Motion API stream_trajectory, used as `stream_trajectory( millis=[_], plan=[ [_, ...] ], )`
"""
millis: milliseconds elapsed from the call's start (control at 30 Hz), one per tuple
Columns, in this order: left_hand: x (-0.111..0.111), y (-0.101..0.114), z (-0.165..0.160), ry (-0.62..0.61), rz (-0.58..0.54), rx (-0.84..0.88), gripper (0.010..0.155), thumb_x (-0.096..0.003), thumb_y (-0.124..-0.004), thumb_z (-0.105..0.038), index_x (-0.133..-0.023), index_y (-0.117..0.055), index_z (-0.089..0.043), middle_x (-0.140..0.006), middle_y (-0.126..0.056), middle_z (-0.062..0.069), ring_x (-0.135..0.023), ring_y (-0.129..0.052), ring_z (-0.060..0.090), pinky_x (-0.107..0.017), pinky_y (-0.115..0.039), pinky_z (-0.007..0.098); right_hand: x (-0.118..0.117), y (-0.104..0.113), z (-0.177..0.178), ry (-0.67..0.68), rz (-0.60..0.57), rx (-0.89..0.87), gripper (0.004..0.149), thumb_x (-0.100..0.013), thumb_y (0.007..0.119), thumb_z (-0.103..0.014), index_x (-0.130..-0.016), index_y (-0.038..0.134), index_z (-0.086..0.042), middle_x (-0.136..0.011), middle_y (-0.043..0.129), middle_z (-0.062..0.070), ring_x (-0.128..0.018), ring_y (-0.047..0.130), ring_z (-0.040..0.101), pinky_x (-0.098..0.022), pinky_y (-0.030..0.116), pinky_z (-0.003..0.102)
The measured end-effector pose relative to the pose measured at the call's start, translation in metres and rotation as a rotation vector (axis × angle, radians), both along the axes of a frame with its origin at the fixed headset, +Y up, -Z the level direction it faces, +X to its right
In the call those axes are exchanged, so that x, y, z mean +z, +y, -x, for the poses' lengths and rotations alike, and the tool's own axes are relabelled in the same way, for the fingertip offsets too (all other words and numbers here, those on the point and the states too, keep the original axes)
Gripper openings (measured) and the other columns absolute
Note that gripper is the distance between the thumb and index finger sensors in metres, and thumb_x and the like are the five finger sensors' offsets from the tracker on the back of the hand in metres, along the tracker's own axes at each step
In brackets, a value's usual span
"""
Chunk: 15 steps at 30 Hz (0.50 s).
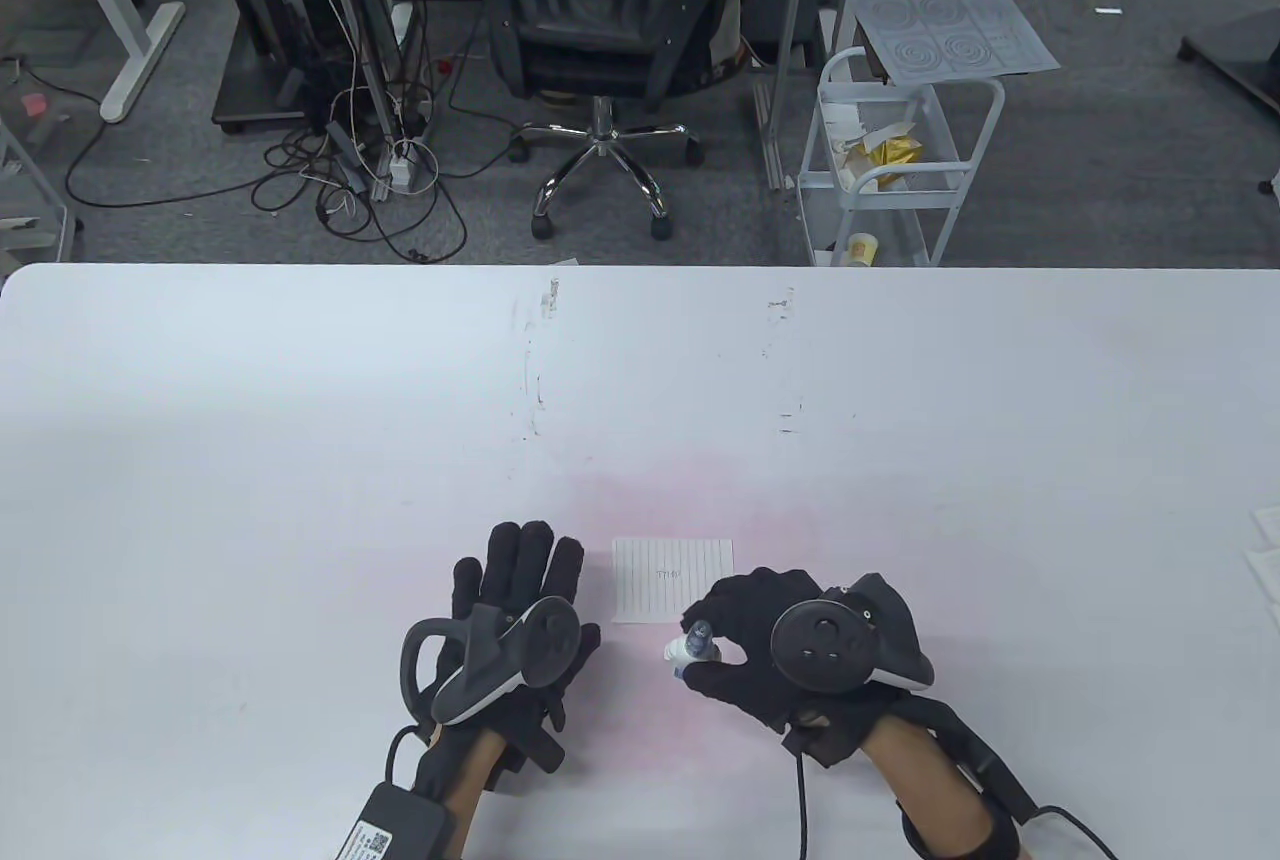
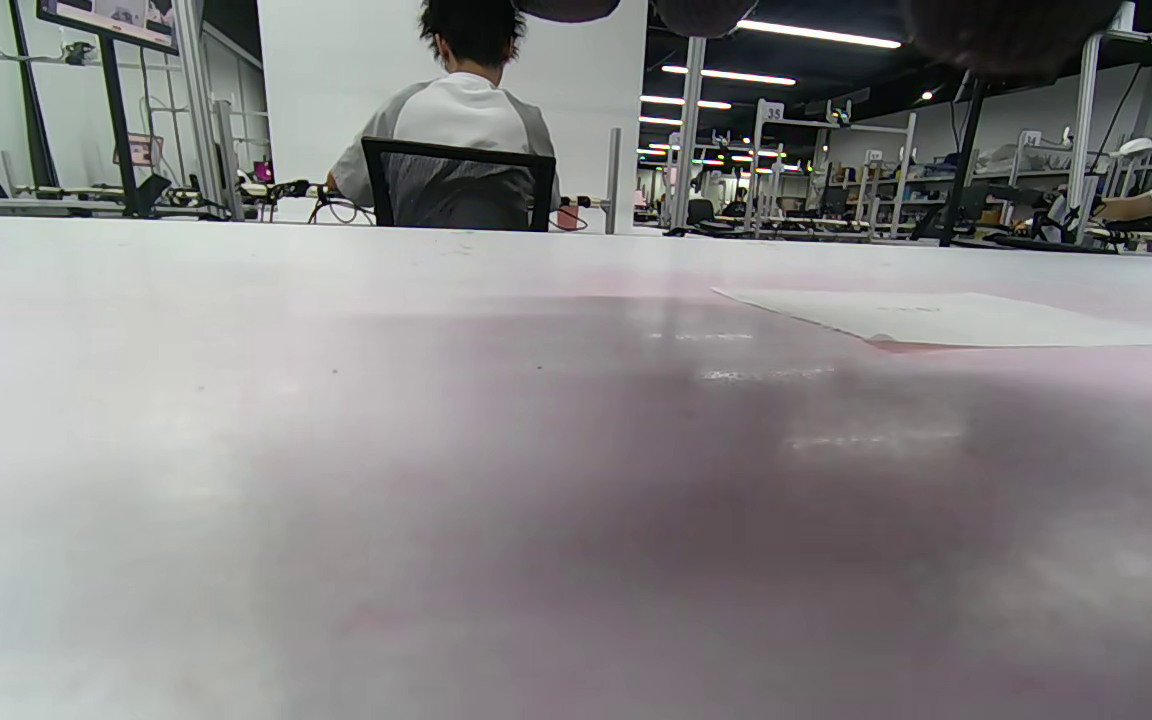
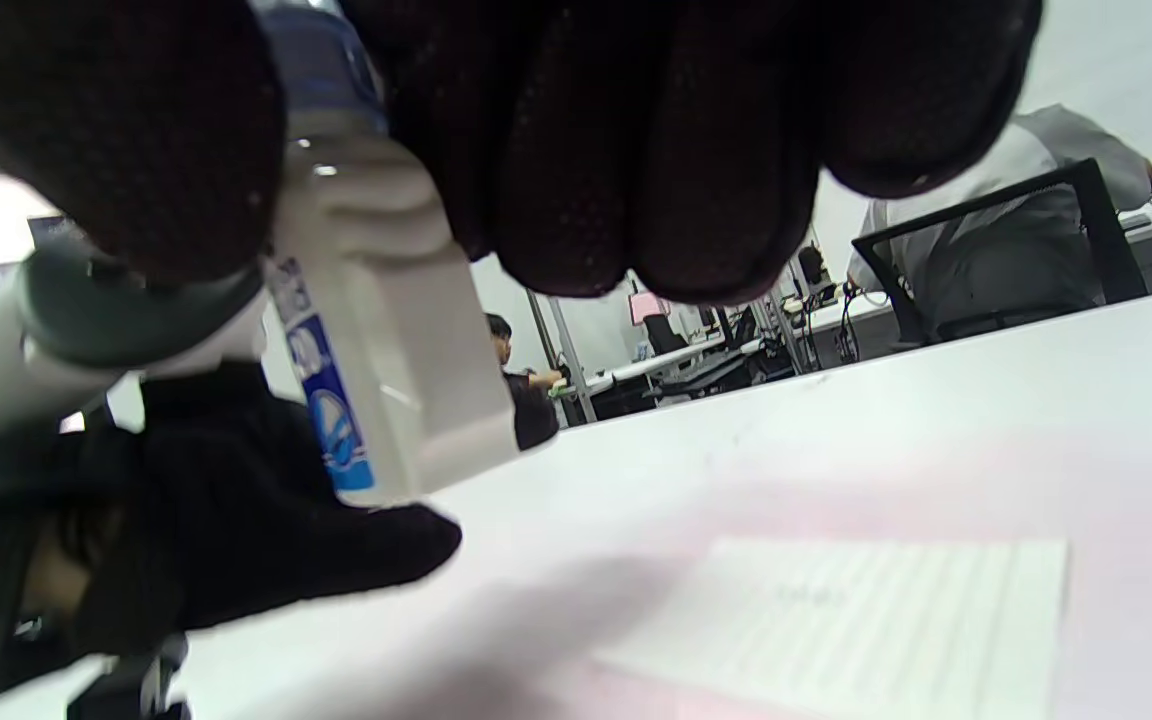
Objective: Brush correction fluid to cover black text
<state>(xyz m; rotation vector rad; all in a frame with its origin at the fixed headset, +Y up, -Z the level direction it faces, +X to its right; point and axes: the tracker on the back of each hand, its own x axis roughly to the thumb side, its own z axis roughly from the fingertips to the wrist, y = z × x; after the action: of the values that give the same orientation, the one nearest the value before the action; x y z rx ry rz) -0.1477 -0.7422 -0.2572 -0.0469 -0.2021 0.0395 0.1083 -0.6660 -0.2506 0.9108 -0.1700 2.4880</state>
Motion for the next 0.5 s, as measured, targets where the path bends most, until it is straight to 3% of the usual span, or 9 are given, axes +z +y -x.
stream_trajectory(
  millis=[267, 400, 500],
  plan=[
    [0.002, 0.002, -0.001, -0.041, -0.026, 0.083, 0.078, -0.0407, -0.062, -0.065, -0.108, -0.037, -0.035, -0.118, -0.032, 0.001, -0.113, -0.035, 0.031, -0.079, -0.044, 0.059, -0.005, 0.003, -0.008, -0.036, 0.009, -0.031, 0.056, -0.033, 0.088, -0.056, -0.076, 0.084, -0.020, -0.073, 0.088, 0.005, -0.058, 0.096, 0.032, -0.052, 0.075, 0.055],
    [0.007, 0.010, 0.000, -0.122, -0.058, 0.283, 0.077, -0.0405, -0.065, -0.064, -0.108, -0.042, -0.034, -0.118, -0.041, 0.002, -0.112, -0.048, 0.031, -0.077, -0.052, 0.058, -0.005, 0.000, -0.009, -0.050, 0.007, -0.014, 0.056, -0.033, 0.088, -0.056, -0.075, 0.084, -0.020, -0.072, 0.088, 0.005, -0.058, 0.096, 0.032, -0.052, 0.075, 0.055],
    [0.009, 0.012, -0.003, -0.212, -0.015, 0.436, 0.077, -0.0401, -0.069, -0.064, -0.107, -0.046, -0.033, -0.117, -0.047, 0.002, -0.110, -0.055, 0.033, -0.076, -0.056, 0.057, -0.005, 0.000, -0.008, -0.061, 0.003, -0.011, 0.056, -0.033, 0.088, -0.056, -0.076, 0.085, -0.020, -0.072, 0.088, 0.005, -0.058, 0.096, 0.032, -0.052, 0.075, 0.055]
  ],
)
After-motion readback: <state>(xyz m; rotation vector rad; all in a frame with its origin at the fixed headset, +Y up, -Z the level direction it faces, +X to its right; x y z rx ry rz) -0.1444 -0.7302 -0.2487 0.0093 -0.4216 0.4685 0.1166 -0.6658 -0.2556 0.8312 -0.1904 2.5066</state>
